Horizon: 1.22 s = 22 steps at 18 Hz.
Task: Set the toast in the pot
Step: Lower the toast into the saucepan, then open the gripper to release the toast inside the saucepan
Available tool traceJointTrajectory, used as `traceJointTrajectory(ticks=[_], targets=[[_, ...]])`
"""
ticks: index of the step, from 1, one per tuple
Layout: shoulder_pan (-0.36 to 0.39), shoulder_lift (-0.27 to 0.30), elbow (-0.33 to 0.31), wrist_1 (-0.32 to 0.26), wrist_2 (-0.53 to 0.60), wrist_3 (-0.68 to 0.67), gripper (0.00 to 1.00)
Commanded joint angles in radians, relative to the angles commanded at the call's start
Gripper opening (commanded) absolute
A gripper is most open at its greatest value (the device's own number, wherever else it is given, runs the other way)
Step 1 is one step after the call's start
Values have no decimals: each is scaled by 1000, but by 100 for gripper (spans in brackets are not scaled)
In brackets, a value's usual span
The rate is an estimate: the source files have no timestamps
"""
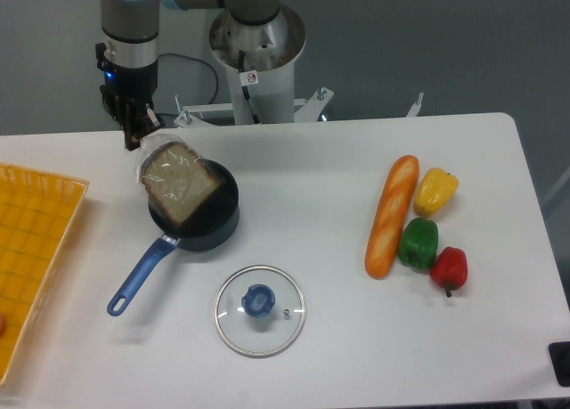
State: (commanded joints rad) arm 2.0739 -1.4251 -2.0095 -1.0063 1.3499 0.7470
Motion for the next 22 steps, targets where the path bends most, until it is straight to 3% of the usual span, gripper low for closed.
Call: traceJointTrajectory(ticks=[20, 22], targets=[[-9, -60, -3, 8, 72, 2, 0], [-15, -74, -3, 14, 86, 2, 5]])
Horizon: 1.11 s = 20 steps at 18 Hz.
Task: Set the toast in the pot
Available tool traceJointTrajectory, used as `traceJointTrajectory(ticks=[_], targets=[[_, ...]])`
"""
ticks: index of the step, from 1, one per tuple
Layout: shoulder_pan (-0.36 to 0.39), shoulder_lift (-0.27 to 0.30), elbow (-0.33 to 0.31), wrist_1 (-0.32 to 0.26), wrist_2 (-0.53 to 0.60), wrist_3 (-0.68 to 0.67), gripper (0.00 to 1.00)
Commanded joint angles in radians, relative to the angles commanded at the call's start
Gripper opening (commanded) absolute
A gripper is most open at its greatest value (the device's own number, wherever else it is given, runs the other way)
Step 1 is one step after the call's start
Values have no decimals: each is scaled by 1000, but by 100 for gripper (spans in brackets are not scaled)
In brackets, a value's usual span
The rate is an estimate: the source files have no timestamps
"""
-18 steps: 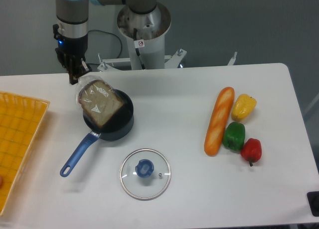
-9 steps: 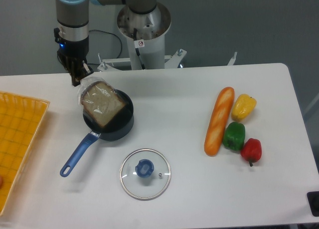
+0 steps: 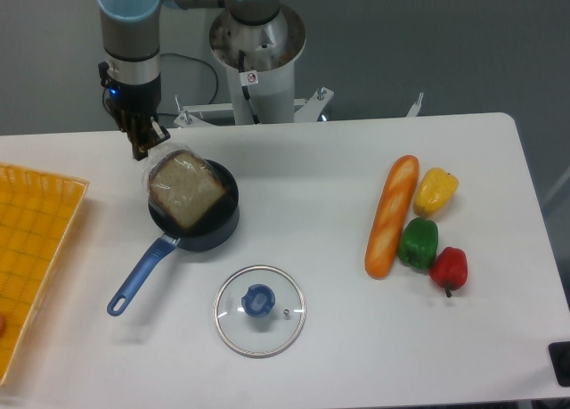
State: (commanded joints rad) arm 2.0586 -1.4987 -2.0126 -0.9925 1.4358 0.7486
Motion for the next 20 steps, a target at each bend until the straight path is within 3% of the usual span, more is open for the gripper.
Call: traceJointTrajectory(ticks=[3, 6, 12, 13, 15, 20], targets=[[-6, -12, 0, 17, 14, 0, 21], [-6, -14, 0, 18, 20, 0, 50], [-8, -12, 0, 18, 21, 2, 68], [-8, -14, 2, 18, 21, 5, 75], [-8, -15, 5, 17, 31, 8, 98], [-12, -41, 29, 12, 93, 11, 100]])
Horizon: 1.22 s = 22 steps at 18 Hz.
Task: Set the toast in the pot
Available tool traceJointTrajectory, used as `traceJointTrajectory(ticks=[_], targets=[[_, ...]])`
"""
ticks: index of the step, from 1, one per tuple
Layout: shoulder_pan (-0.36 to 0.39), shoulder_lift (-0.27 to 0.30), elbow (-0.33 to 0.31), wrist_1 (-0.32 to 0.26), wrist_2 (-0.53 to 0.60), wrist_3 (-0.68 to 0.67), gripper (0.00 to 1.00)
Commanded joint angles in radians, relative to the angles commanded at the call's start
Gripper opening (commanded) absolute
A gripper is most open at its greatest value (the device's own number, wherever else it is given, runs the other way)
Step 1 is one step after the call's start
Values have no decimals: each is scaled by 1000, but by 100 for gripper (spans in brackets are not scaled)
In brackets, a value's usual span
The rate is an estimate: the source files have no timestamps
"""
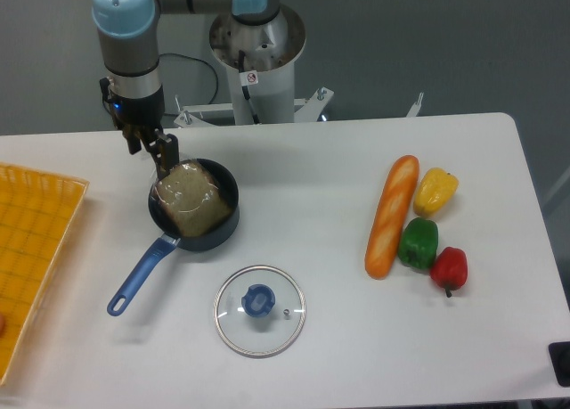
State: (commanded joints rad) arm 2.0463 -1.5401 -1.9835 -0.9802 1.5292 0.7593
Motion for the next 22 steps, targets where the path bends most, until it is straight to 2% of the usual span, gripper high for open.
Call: traceJointTrajectory(ticks=[5, 7, 10, 12, 17, 19, 22], targets=[[-8, -44, 52, -6, 161, -2, 100], [3, -63, 84, -34, 192, 0, 100], [70, -63, 143, -112, 189, 3, 100], [104, -74, 172, -138, 187, 17, 100], [193, -109, 206, -144, 183, 266, 100], [224, -126, 209, -135, 178, 294, 100], [265, -162, 256, -141, 167, 296, 100]])
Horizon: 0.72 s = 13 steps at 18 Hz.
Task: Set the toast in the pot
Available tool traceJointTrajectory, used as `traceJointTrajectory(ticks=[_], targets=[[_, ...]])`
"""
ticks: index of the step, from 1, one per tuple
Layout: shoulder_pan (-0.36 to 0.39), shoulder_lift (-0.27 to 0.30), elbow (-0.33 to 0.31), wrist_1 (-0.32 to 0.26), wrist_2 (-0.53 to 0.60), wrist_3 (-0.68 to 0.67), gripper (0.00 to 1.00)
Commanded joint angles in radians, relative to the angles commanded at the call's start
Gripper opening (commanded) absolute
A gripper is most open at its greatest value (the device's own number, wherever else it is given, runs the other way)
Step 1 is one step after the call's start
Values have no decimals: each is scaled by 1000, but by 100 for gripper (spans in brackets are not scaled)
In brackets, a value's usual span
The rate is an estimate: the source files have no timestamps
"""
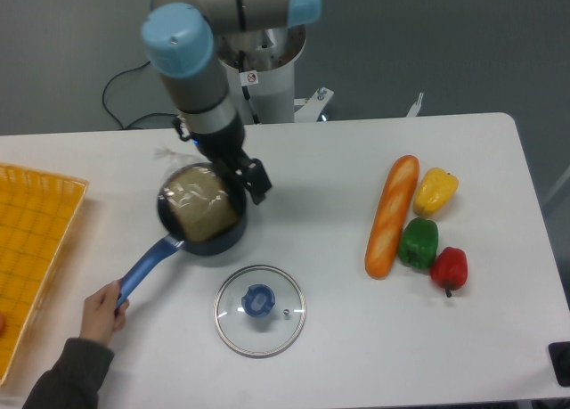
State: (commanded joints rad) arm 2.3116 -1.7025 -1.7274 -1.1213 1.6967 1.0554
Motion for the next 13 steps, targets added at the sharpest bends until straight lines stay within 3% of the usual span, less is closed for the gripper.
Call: traceJointTrajectory(ticks=[7, 13], targets=[[95, -97, 94, -3, -66, 78, 100], [121, -103, 95, -12, -72, 80, 100]])
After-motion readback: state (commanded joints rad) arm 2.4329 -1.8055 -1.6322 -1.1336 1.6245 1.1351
